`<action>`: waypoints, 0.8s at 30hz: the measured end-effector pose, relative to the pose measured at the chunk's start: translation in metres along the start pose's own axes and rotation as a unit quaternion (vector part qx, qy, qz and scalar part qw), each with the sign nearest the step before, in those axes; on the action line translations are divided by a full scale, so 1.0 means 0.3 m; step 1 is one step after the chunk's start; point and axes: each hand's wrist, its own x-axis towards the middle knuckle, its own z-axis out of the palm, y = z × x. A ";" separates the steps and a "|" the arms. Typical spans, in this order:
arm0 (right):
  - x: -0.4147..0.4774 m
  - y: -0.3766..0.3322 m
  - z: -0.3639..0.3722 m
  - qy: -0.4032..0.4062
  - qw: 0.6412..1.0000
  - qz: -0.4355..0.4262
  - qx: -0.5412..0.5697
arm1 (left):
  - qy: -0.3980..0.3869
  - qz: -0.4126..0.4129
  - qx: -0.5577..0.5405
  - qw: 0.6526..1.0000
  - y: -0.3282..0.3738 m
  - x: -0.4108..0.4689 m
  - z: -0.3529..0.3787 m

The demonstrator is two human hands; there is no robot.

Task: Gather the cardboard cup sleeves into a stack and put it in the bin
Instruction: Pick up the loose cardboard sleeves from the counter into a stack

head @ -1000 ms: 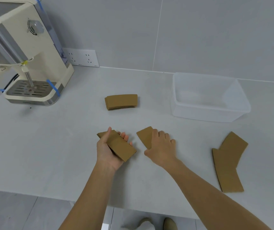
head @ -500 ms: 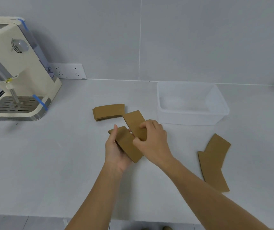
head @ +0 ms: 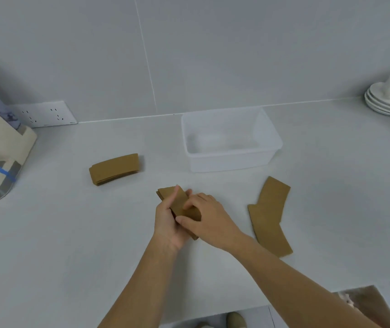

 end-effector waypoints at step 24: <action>-0.241 0.310 -0.023 0.157 0.924 0.277 -0.211 | 0.064 0.049 -0.067 0.994 -0.136 0.121 0.150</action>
